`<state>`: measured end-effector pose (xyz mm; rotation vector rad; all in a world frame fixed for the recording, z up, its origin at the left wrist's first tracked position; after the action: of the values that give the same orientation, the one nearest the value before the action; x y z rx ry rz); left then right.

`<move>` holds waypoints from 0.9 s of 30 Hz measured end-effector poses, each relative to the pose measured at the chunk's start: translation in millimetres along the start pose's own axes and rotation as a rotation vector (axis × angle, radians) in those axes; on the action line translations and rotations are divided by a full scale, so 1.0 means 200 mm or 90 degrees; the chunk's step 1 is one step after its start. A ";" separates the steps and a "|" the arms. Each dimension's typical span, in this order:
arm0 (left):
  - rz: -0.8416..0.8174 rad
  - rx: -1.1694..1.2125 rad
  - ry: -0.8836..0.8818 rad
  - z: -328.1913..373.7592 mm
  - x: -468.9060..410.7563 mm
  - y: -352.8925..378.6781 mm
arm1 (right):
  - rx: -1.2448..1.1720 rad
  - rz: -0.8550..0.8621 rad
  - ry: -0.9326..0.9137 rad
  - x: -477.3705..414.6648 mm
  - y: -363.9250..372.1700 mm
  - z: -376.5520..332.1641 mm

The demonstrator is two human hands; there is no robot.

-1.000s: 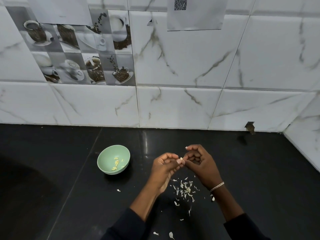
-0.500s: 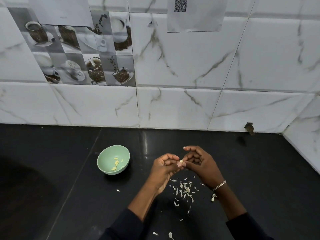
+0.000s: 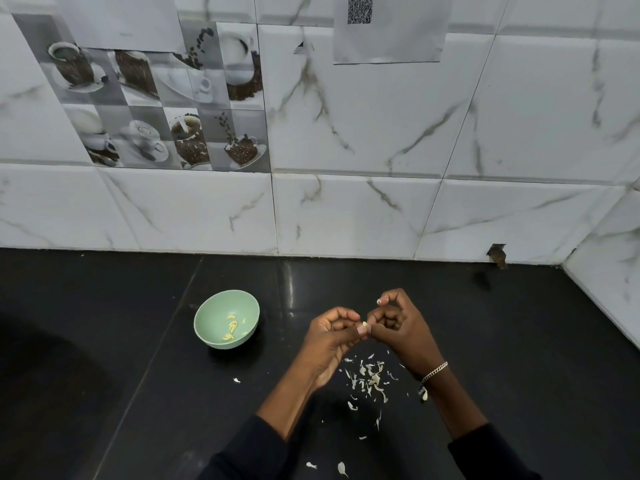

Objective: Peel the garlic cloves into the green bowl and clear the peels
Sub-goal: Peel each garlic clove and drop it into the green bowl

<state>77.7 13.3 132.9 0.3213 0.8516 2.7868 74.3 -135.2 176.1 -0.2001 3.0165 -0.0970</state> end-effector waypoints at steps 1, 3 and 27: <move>-0.003 0.003 -0.003 -0.01 0.00 0.00 | -0.002 0.001 0.002 0.00 0.00 0.01; -0.004 0.007 -0.008 -0.02 0.00 0.00 | -0.009 0.005 0.008 0.00 0.00 0.02; -0.018 -0.095 0.034 0.00 -0.03 -0.01 | -0.118 -0.032 0.075 -0.01 -0.02 0.06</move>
<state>84.0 12.8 130.5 0.2105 0.6480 2.8240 77.4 -140.2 163.8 -0.2975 3.1380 0.1741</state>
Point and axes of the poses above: each hand's wrist, its own x-axis away from the middle knuckle, its own y-axis out of the palm, z = x × y, the point moved 5 cm from there along -x, towards the middle knuckle
